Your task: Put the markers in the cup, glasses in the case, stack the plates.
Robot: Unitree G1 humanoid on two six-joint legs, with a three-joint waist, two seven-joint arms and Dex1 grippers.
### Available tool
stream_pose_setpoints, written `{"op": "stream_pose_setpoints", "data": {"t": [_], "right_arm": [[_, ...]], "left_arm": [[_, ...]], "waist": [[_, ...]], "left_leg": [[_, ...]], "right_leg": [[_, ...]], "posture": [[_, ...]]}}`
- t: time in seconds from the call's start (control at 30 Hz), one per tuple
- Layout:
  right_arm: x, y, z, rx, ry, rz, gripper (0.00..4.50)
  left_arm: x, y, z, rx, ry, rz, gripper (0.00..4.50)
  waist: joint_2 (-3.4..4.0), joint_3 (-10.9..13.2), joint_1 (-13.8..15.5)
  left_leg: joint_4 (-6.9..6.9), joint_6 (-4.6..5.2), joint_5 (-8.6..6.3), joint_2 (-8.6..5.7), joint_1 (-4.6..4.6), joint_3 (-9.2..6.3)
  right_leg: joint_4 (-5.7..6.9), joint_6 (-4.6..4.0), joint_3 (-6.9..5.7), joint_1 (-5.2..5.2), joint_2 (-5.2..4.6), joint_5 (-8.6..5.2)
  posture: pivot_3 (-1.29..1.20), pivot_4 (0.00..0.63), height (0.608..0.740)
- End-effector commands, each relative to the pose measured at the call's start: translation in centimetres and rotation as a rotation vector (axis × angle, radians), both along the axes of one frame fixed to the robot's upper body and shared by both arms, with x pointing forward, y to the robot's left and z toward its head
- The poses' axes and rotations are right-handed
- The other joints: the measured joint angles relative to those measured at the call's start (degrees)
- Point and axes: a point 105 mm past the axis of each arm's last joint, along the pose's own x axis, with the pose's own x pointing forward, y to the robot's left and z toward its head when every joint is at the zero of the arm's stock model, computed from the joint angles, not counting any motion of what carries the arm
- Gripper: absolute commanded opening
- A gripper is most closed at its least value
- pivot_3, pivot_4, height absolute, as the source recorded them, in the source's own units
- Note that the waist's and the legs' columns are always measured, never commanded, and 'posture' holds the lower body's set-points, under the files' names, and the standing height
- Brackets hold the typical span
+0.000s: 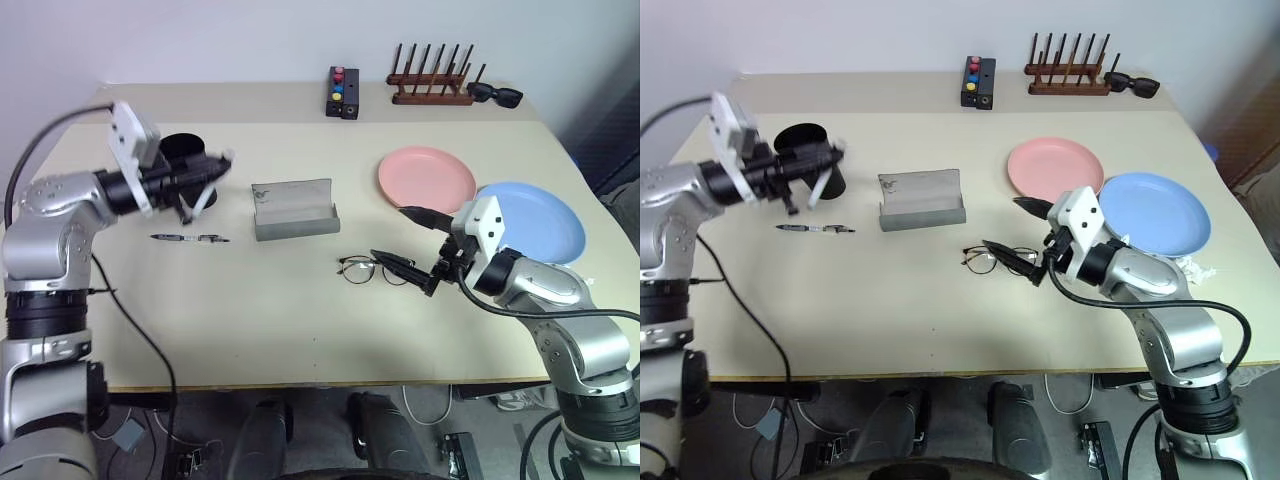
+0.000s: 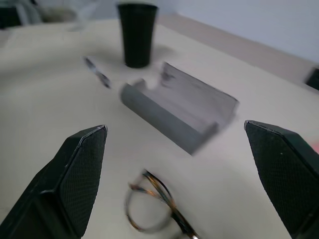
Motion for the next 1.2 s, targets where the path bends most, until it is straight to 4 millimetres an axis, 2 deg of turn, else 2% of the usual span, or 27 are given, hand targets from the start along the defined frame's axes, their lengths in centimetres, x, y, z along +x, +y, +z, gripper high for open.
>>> {"op": "stream_pose_setpoints", "data": {"t": [0.03,0.13,0.37,0.6,0.93,1.1,1.2], "right_arm": [[-0.8,3.1,2.4,0.088,-0.069,0.075,4.50],[-1.1,5.0,2.6,0.123,-0.067,0.105,4.50],[-1.6,6.3,2.7,0.147,-0.058,0.130,4.50],[-1.6,6.2,2.6,0.146,-0.054,0.122,4.50],[-1.7,6.3,3.0,0.149,-0.064,0.137,4.50],[-1.7,6.3,3.1,0.148,-0.063,0.141,4.50],[-1.8,6.3,3.0,0.148,-0.061,0.144,4.50]], "left_arm": [[2.0,2.7,3.5,-0.131,-0.177,0.296,0.02],[3.7,4.1,4.4,-0.193,-0.260,0.489,0.02],[5.6,5.0,4.0,-0.151,-0.333,0.659,0.02],[6.6,4.8,1.9,-0.176,-0.304,0.663,0.02],[7.2,4.9,0.4,-0.193,-0.276,0.659,0.02],[7.2,4.8,0.3,-0.190,-0.277,0.660,2.34],[7.2,4.8,0.3,-0.192,-0.278,0.661,2.34]], "waist": [[0.00,0.00,-0.16],[0.00,0.00,0.08],[-0.03,-0.01,0.50],[-0.03,-0.02,0.30],[-0.04,-0.02,0.19],[-0.04,-0.02,0.23],[-0.04,-0.02,0.22]], "left_leg": [[-0.02,0.00,0.00,0.01,0.03,-0.01],[-0.03,-0.01,0.00,0.00,0.03,-0.05],[-0.04,-0.01,0.00,-0.22,-0.06,-0.04],[-0.04,-0.01,0.00,-0.23,-0.06,-0.05],[-0.05,-0.01,0.00,-0.23,-0.06,-0.04],[-0.05,-0.01,0.00,-0.23,-0.06,-0.05],[-0.05,-0.01,0.00,-0.23,-0.06,-0.05]], "right_leg": [[0.02,-0.01,0.00,-0.01,0.03,0.00],[0.11,-0.02,-0.01,-0.08,0.05,0.01],[0.01,0.11,-0.01,-0.07,-0.15,0.09],[0.01,0.11,-0.01,-0.06,-0.13,0.09],[0.01,0.11,-0.01,-0.07,-0.12,0.09],[0.01,0.12,-0.02,-0.07,-0.12,0.09],[0.01,0.12,-0.02,-0.07,-0.12,0.09]], "posture": [[0.00,0.150,0.735],[0.00,0.150,0.735],[0.00,0.150,0.735],[0.00,0.150,0.735],[0.00,0.150,0.735],[0.00,0.150,0.735],[0.00,0.150,0.735]]}}
